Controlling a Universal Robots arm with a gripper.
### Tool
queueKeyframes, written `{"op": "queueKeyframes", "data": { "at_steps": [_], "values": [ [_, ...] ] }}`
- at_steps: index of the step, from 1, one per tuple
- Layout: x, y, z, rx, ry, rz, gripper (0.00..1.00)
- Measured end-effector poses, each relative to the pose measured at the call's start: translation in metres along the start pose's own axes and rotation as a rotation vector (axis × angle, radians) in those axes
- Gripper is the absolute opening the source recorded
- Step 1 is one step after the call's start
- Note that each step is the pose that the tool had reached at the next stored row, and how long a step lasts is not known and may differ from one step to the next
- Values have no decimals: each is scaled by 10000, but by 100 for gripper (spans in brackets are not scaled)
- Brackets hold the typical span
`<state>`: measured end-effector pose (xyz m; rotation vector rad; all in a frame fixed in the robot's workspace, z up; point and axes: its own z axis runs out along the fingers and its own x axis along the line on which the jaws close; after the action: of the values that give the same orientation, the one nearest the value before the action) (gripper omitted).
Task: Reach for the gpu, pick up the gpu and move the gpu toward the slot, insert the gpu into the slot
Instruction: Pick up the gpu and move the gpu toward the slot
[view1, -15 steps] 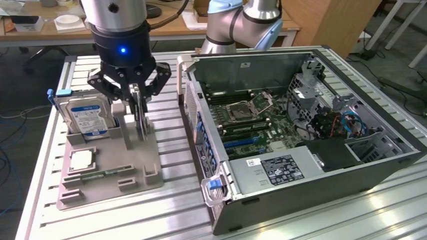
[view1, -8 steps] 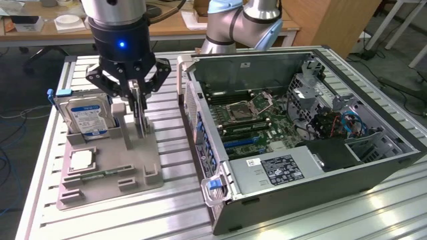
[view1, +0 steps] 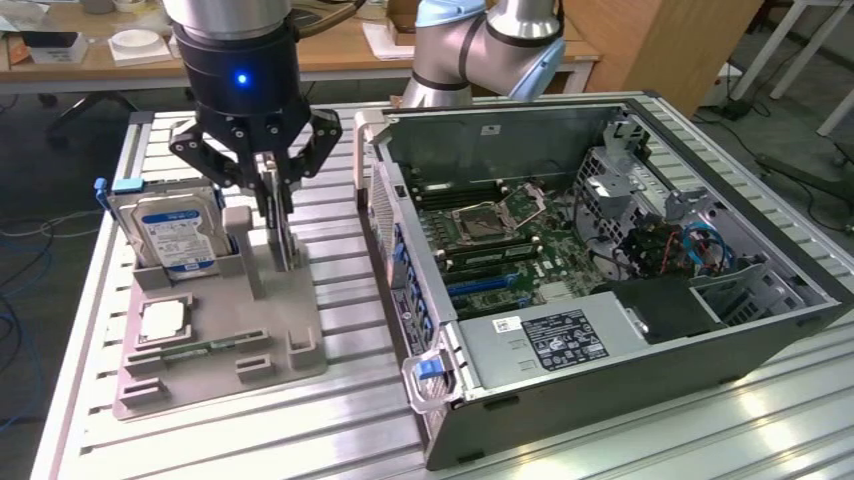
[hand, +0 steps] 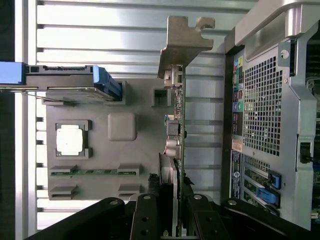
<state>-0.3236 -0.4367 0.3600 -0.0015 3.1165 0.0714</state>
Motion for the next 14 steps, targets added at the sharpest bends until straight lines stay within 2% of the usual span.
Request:
{"op": "queueKeyframes", "data": {
  "at_steps": [5,14],
  "values": [
    [-2,3,-62,-3,0,0,27],
    [-4,5,-109,3,0,-1,27]
  ]
}}
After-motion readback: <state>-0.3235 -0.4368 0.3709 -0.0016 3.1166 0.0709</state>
